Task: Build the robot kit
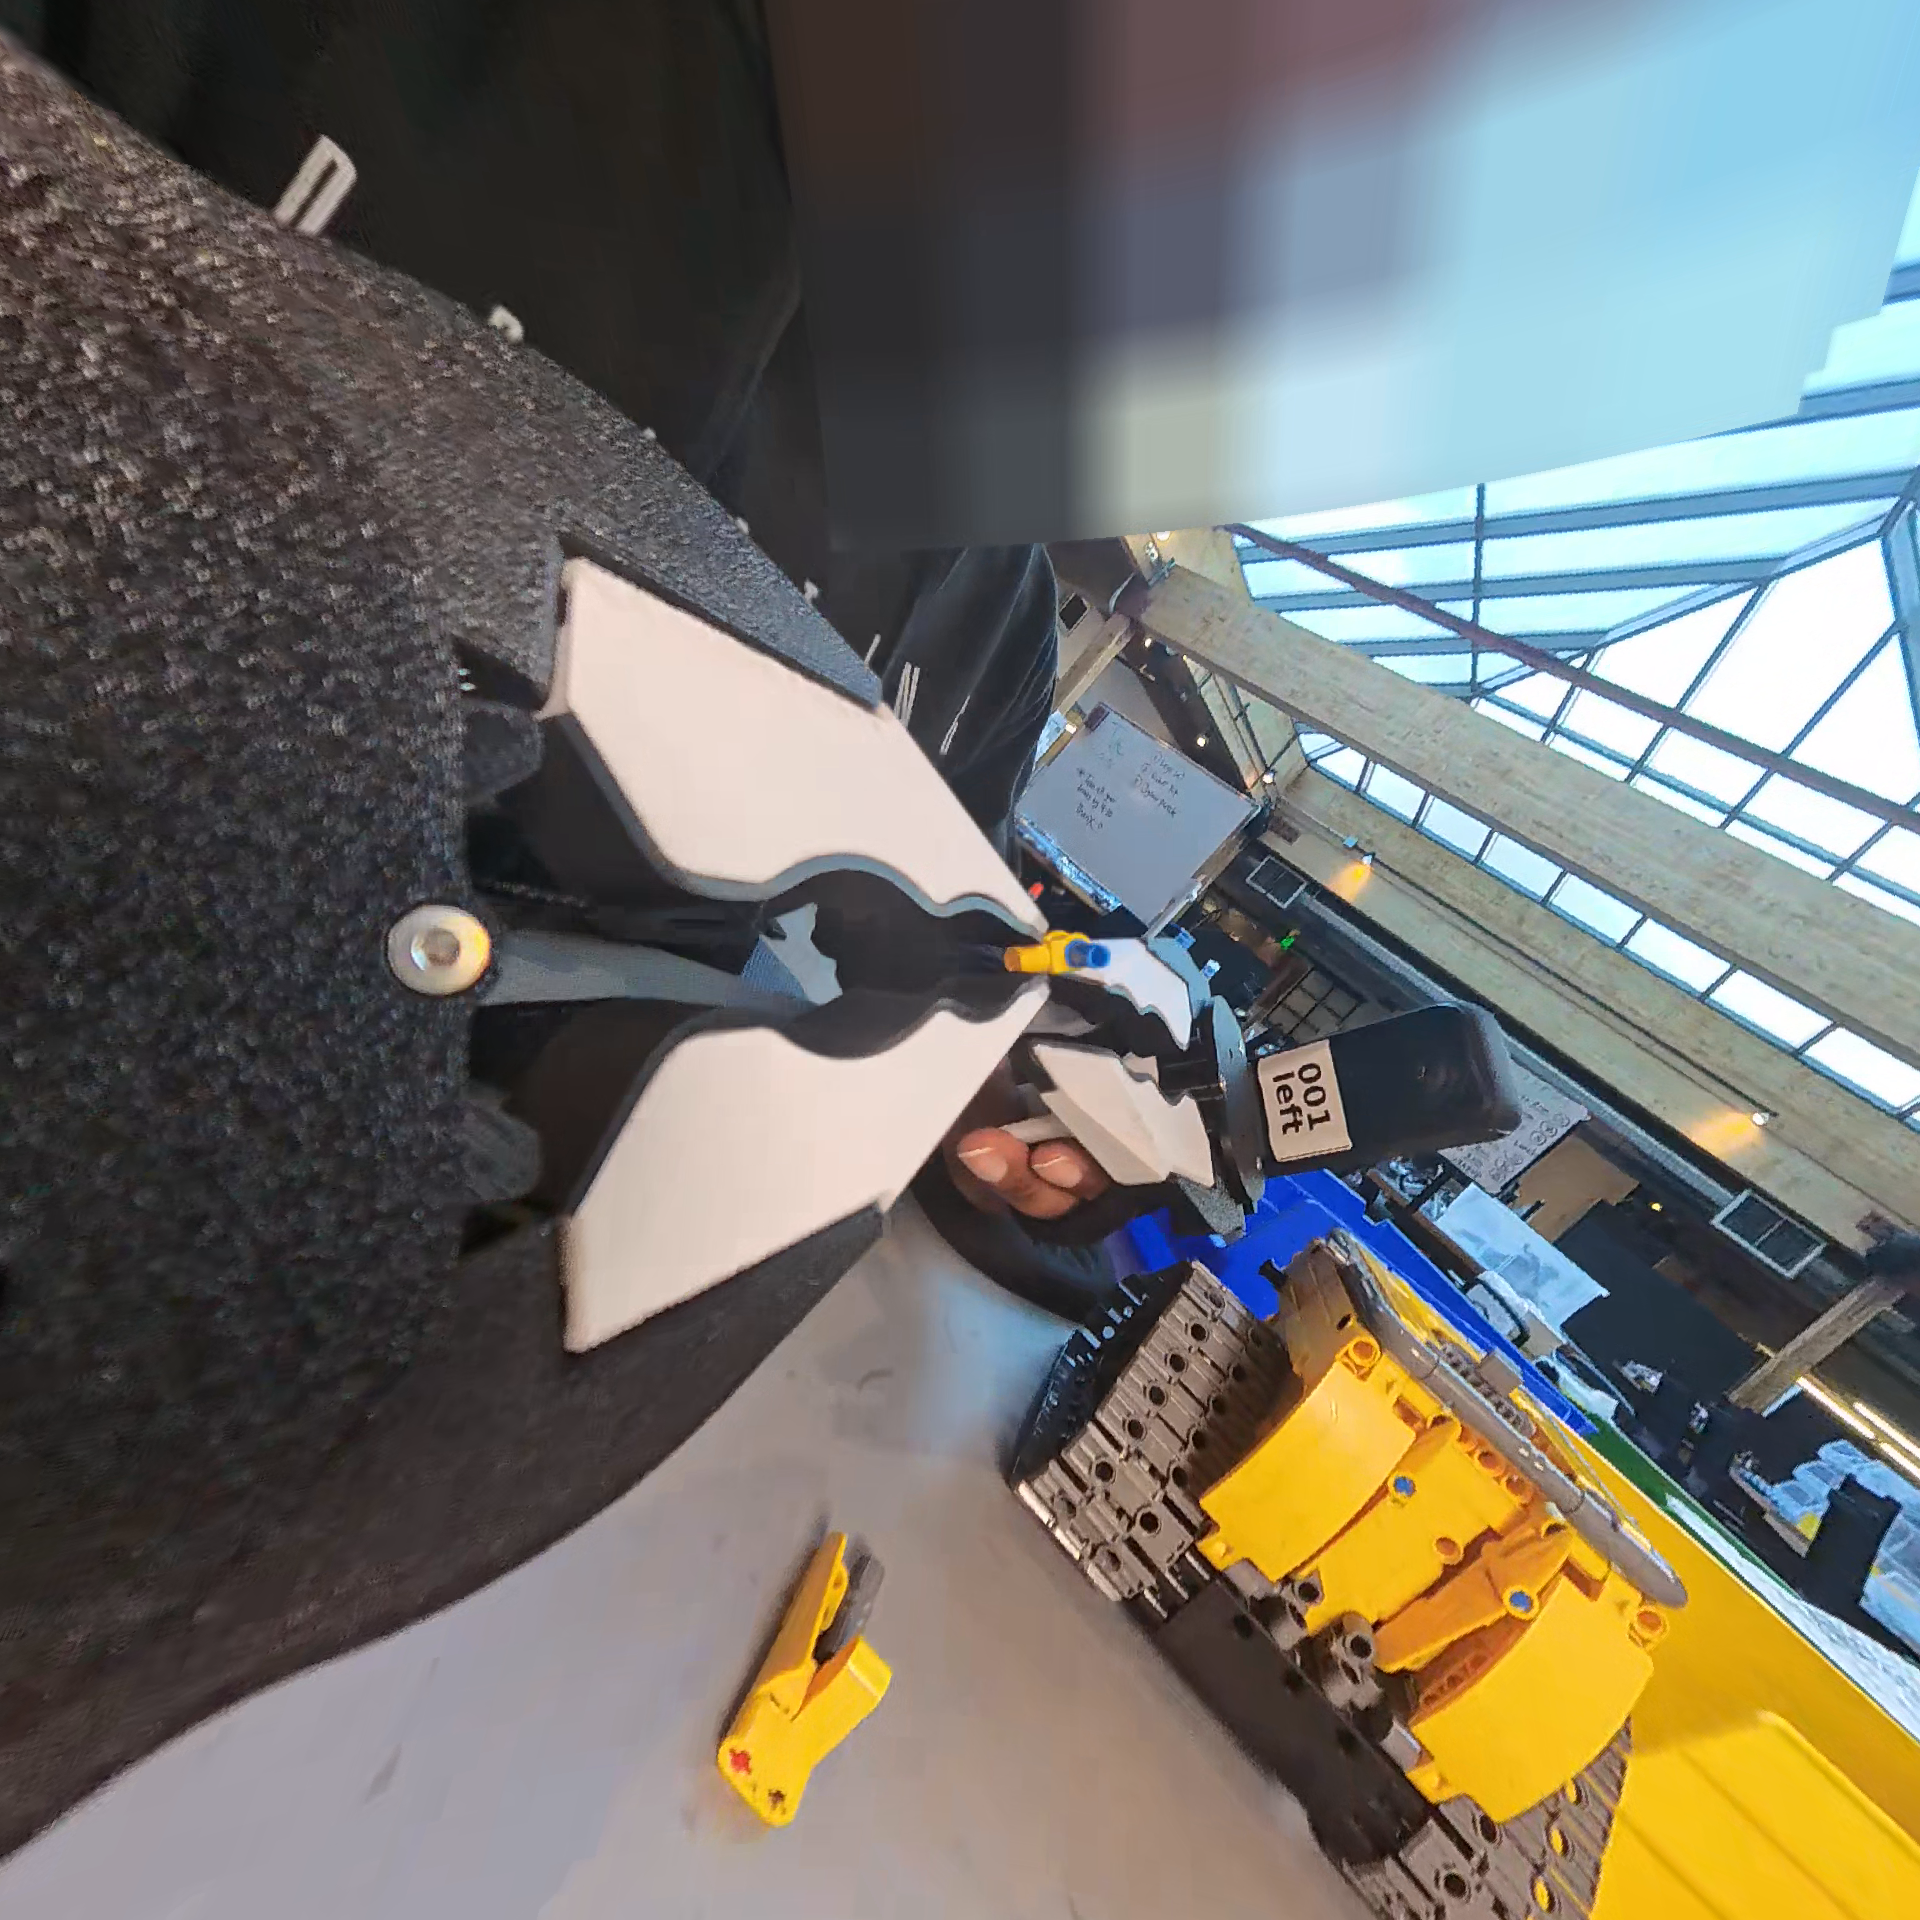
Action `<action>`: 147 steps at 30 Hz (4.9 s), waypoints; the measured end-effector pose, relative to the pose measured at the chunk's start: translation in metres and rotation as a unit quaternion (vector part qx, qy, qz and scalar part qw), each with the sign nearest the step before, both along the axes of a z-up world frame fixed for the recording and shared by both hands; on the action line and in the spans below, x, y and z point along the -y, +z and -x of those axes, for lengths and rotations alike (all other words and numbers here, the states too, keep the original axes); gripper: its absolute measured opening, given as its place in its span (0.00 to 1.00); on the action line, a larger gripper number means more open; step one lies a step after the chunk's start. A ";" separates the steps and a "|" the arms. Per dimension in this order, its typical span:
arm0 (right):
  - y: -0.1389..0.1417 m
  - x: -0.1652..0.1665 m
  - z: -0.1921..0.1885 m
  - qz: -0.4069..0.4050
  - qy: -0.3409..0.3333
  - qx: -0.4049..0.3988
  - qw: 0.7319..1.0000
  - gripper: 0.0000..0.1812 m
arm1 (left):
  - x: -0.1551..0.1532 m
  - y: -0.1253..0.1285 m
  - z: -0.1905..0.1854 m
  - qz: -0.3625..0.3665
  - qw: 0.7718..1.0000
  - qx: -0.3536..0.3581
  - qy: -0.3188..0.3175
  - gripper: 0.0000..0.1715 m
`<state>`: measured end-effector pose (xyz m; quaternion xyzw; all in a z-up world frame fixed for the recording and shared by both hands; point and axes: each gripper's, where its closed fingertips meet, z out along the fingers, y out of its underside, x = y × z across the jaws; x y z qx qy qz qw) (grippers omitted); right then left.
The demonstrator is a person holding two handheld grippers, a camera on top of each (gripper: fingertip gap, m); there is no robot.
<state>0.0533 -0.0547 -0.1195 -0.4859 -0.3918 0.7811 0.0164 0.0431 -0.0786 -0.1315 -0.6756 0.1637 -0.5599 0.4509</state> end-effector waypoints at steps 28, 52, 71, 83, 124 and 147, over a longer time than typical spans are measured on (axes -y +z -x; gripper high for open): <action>-0.029 0.018 0.008 -0.127 -0.003 0.052 0.991 0.03 | 0.001 -0.016 -0.008 -0.006 0.998 -0.064 0.005 0.02; -0.037 0.021 0.010 -0.169 -0.013 0.069 0.983 0.03 | -0.001 -0.026 -0.010 -0.040 0.990 -0.135 0.024 0.04; -0.017 0.018 0.019 -0.597 -0.193 -0.112 0.770 0.10 | -0.004 0.000 0.005 0.032 0.999 0.044 0.006 0.03; -0.014 0.023 0.020 -0.653 -0.214 -0.137 0.714 0.04 | 0.001 0.001 -0.002 0.046 0.997 0.064 -0.015 0.03; -0.095 0.045 -0.002 -0.583 0.049 0.008 0.811 0.04 | 0.016 -0.095 -0.015 -0.179 0.860 -0.476 -0.044 0.08; -0.127 -0.021 -0.047 -0.612 0.073 0.173 0.769 0.07 | 0.014 -0.121 -0.006 -0.080 0.852 -0.511 -0.077 0.09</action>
